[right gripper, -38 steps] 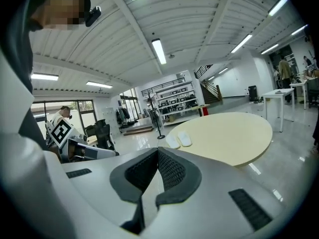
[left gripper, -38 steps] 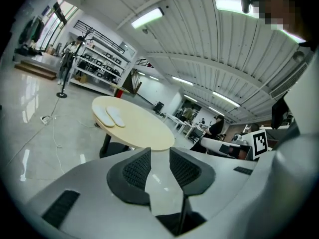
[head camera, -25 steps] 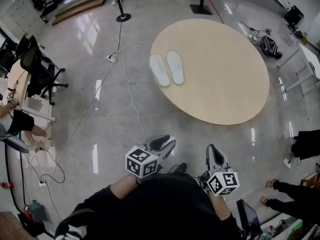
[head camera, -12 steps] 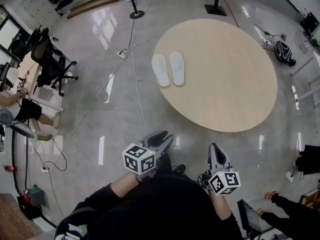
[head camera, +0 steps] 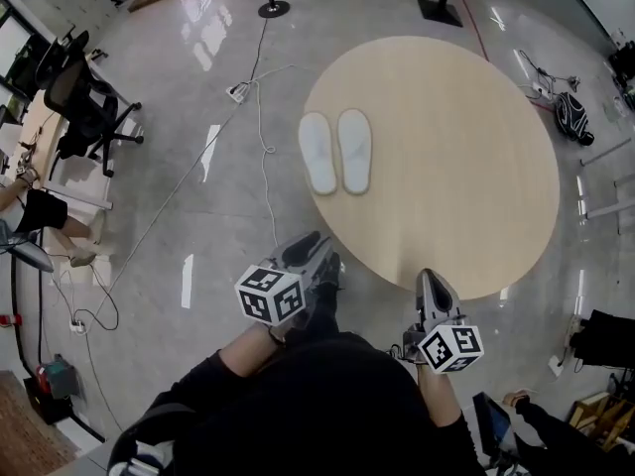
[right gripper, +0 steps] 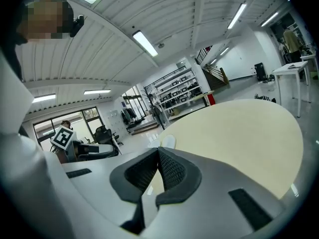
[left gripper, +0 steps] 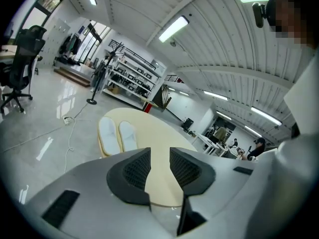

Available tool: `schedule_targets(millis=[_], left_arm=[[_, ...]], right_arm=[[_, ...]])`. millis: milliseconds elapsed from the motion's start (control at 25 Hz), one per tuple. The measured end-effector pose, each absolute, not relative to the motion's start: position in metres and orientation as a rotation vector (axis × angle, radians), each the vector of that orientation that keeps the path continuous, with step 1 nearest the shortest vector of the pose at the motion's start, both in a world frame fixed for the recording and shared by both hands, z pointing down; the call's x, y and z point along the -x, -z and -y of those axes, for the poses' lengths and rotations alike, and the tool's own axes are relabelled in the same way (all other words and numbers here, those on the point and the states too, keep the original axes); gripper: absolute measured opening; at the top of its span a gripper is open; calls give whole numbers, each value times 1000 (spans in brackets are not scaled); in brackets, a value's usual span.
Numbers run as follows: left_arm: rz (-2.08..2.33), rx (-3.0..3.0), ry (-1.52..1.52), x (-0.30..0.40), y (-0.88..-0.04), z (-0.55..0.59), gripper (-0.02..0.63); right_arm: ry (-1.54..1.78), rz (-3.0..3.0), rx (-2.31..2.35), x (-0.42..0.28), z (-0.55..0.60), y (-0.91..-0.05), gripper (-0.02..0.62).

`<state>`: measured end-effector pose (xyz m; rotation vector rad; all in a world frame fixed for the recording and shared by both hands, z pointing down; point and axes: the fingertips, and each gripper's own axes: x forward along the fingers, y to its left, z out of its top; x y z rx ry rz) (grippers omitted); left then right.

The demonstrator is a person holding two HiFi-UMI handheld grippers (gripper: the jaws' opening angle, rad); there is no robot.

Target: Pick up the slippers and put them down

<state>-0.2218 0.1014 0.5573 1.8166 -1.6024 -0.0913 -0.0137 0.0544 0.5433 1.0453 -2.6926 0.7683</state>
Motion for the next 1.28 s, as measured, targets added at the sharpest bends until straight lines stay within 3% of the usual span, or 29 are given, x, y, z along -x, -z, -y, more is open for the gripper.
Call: schedule_targets(millis=[560, 600, 640, 680, 720, 1280], left_arm=[[1669, -1600, 102, 371, -630, 59, 133], [1659, -1596, 95, 378, -637, 71, 144], [1652, -1594, 81, 385, -644, 83, 168], [1649, -1592, 59, 392, -652, 95, 188], [1648, -1590, 35, 398, -661, 107, 194], [1538, -1417, -98, 428, -769, 191, 195]], right_arm=[[-758, 2618, -902, 187, 147, -587, 15], [-762, 2606, -888, 199, 159, -594, 39], [-771, 2591, -870, 212, 171, -603, 133], [-781, 2574, -852, 225, 183, -612, 186], [-788, 2558, -835, 236, 194, -623, 192], [-1010, 2347, -663, 331, 266, -749, 195]])
